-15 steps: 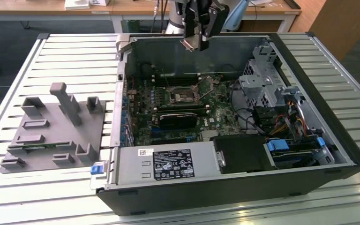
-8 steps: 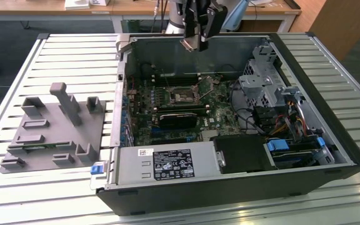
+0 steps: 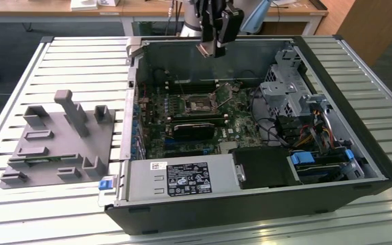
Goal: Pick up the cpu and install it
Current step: 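Place the cpu into insertion slot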
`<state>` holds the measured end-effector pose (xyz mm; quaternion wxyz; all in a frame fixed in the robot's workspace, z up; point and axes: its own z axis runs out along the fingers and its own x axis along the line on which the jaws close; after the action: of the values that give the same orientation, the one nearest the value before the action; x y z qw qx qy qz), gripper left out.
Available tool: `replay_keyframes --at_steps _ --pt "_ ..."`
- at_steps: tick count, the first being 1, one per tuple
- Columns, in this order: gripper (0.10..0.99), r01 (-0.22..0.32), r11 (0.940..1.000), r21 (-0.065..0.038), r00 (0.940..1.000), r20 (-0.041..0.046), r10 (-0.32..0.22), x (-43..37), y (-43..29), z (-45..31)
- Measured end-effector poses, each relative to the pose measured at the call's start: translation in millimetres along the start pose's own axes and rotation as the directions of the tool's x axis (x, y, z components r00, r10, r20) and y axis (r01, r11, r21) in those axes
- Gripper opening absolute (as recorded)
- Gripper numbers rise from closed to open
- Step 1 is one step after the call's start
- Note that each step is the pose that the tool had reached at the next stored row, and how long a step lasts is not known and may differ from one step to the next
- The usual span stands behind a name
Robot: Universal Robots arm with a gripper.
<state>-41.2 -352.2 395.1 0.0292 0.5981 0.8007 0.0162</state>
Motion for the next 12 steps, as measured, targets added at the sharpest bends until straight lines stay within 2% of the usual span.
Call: replay_keyframes --at_steps 5,9,12 --pt "0.545 -0.075 0.9972 0.002 0.9972 0.0046 0.075 0.2 -0.3 2.8" --pt "0.545 -0.136 0.9907 0.003 0.9906 0.0085 0.136 0.3 -0.5 4.3" --pt "0.545 -0.180 0.9837 0.004 0.9836 0.0114 0.180 0.3 -0.6 5.7"
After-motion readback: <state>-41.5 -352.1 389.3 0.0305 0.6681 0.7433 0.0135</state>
